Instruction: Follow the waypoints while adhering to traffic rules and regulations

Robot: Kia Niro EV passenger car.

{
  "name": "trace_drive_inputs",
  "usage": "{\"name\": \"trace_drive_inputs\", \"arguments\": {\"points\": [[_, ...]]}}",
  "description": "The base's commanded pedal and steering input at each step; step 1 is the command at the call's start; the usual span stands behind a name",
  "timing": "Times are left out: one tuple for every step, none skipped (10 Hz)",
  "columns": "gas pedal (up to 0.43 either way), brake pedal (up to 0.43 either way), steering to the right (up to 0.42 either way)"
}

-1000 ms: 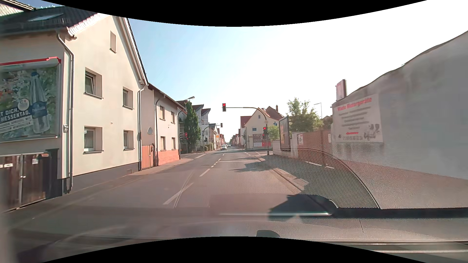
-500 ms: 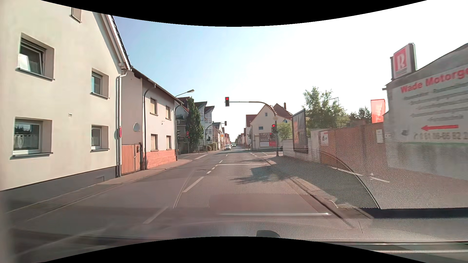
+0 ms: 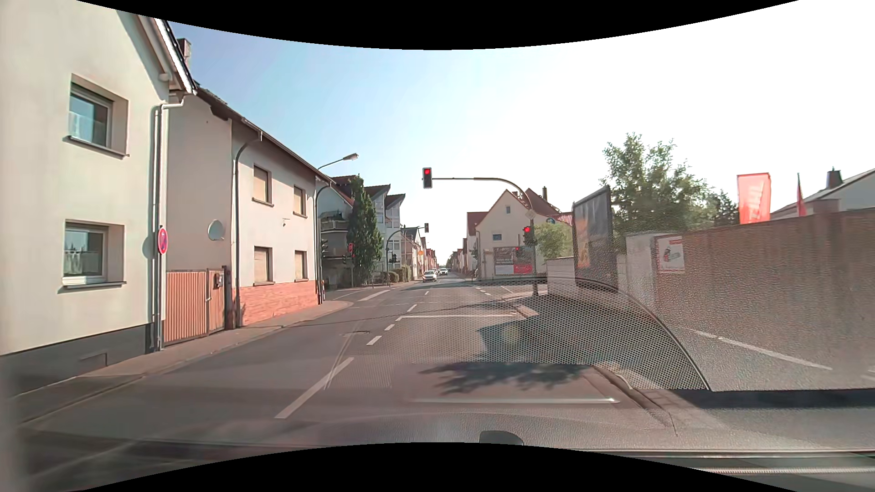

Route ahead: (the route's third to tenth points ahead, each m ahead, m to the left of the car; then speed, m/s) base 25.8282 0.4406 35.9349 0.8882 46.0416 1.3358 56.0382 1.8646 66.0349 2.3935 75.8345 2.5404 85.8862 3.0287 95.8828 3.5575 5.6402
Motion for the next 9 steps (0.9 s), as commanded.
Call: {"name": "trace_drive_inputs", "arguments": {"points": [[0.0,0.25,-0.024],[0.0,0.25,-0.023],[0.0,0.25,-0.018],[0.0,0.25,-0.016],[0.0,0.25,-0.016],[0.0,0.256,-0.016],[0.0,0.256,-0.016],[0.0,0.256,-0.015],[0.0,0.262,-0.015]]}}
